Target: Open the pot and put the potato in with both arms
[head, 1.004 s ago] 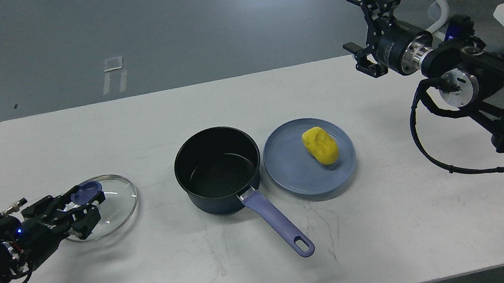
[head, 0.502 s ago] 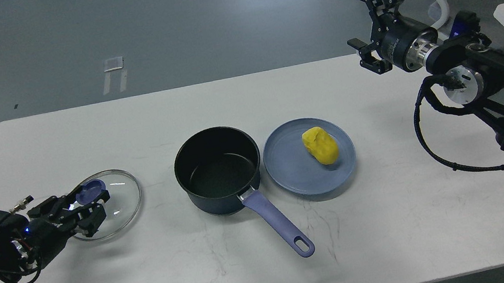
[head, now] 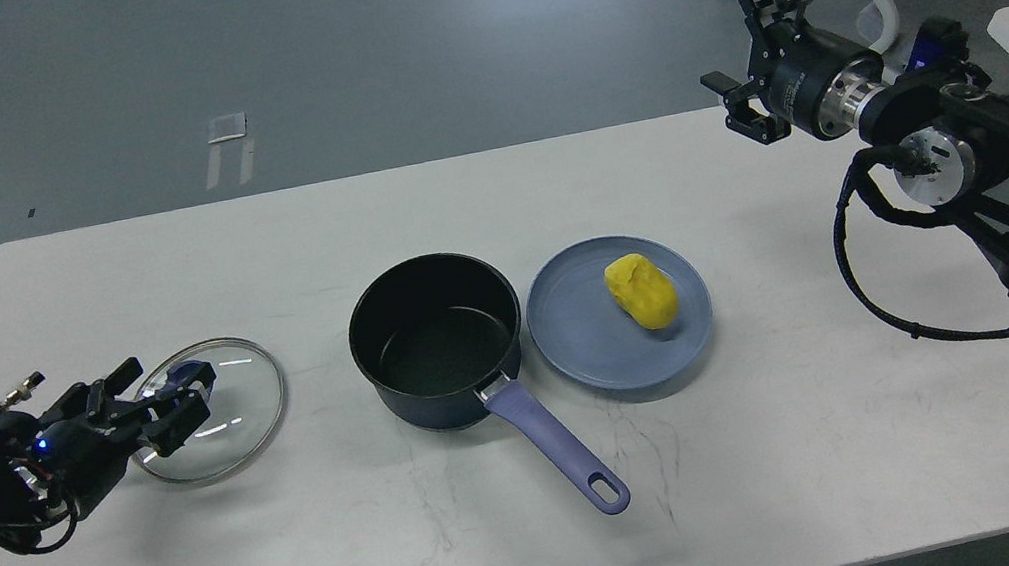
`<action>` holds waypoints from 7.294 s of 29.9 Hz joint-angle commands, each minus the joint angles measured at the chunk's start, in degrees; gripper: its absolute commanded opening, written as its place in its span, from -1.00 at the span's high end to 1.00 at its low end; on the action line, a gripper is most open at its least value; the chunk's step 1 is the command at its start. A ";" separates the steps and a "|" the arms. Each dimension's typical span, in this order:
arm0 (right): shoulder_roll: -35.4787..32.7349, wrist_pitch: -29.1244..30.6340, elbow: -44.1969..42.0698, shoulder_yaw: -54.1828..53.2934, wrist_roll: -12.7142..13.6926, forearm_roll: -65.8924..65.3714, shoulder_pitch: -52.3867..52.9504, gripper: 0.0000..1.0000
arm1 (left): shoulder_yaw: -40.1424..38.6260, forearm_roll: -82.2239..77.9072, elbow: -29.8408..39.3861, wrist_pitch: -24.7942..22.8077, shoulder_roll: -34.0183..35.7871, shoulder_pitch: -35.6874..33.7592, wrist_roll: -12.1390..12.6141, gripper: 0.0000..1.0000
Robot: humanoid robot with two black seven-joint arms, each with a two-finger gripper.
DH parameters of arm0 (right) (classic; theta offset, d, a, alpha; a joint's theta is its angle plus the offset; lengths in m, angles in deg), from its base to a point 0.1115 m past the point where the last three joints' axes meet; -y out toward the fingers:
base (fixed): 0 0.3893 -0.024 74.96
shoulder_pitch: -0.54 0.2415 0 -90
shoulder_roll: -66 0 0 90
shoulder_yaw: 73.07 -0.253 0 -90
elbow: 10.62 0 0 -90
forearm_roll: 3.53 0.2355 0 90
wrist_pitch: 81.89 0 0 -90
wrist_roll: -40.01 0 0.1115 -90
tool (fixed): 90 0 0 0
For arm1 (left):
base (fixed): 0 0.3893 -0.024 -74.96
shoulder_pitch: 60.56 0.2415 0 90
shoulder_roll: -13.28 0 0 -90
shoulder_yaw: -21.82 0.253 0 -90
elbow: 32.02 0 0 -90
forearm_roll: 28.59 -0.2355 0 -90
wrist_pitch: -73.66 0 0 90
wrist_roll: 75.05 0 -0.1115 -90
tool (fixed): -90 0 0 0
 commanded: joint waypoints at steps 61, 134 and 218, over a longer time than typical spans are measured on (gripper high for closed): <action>-11.93 0.44 15.73 26.28 -8.26 -52.29 4.34 -1.00 | -28.49 66.23 15.91 -43.38 -10.94 -15.47 19.65 -0.98; 9.60 0.26 -5.37 40.26 -11.33 -56.95 6.01 0.43 | -28.32 64.82 16.44 -43.29 -10.94 -14.41 15.34 -0.98; 14.80 -2.02 0.52 5.10 -0.61 2.90 4.43 -1.00 | -35.96 67.46 14.33 -43.56 -11.82 -3.34 16.04 -0.98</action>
